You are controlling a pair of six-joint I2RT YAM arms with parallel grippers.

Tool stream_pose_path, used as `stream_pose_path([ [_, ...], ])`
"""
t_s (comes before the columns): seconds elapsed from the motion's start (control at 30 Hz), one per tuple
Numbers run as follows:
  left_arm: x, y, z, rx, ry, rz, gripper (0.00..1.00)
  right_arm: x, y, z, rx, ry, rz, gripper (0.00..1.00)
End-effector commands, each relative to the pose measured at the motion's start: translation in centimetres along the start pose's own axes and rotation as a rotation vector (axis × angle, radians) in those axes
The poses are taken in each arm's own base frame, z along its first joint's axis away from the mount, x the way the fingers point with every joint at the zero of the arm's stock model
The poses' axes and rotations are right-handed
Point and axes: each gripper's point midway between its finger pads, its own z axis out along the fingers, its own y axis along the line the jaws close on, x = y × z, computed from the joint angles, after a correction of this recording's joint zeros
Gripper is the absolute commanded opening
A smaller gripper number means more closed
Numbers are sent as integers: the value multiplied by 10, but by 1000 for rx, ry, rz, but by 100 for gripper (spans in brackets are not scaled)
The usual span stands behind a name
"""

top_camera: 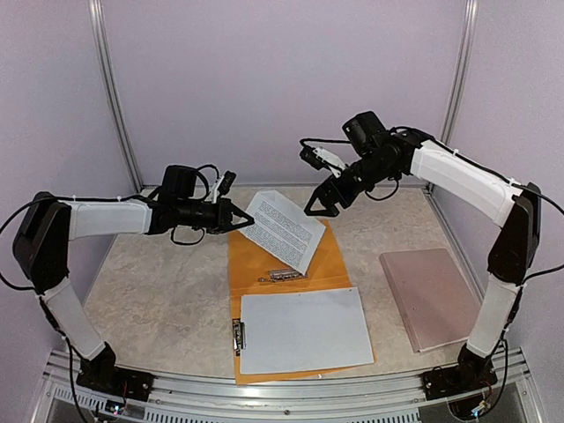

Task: Put the files into the folder
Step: Place the file on the spring clip of the folder.

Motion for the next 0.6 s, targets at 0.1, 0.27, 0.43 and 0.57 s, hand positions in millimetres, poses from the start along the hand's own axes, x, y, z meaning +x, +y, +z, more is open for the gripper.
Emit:
stream_pose_path([
  [0.1, -2, 55, 14, -116, -143, -339, 0, -6, -1, -11, 39, -54, 21, 86],
  [0.27, 24, 84, 34, -160, -141, -457, 0, 4, 2, -7, 26, -49, 32, 86],
  [0.43, 47, 107, 44, -195, -149, -539, 0, 12, 6, 1, -1, -44, 43, 86],
  [0.57, 60, 109, 45, -219, -133, -565, 0, 18, 5, 6, -5, -31, 49, 86],
])
